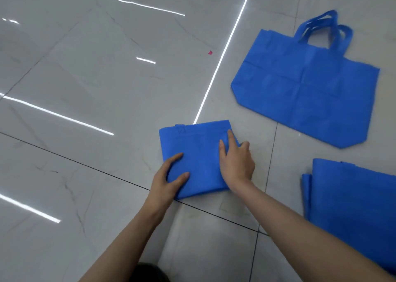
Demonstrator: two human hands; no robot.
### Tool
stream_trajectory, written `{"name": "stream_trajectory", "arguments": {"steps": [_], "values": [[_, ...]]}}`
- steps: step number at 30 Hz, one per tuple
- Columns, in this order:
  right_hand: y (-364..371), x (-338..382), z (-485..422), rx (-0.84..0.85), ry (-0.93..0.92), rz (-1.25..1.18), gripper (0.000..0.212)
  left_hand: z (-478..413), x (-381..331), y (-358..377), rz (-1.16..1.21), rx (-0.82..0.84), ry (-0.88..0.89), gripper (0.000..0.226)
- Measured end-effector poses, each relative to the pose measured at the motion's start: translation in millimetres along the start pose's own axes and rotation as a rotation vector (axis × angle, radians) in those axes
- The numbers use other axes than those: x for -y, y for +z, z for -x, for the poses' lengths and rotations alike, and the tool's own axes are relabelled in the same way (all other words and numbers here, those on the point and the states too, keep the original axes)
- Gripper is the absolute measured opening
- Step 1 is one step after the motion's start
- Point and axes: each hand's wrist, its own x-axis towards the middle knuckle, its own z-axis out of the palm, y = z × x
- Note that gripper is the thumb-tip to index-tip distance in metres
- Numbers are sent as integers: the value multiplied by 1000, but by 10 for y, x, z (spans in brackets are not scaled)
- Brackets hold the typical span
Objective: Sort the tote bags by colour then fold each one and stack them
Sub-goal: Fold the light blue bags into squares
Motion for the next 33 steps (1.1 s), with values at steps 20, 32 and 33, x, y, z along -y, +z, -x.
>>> {"name": "stream_trajectory", "arguments": {"steps": [20, 32, 33], "values": [[-1703, -1972, 871, -341, 128, -152, 50, 675, -911, 1821, -331, 374, 386, 56], [-1336, -2884, 794, -196, 256, 272, 60, 734, -302, 2698, -1154, 299, 465, 72], [-1259, -2882, 778, -232, 184, 323, 68, 705, -260, 2691, -1153, 302, 464, 73]]}}
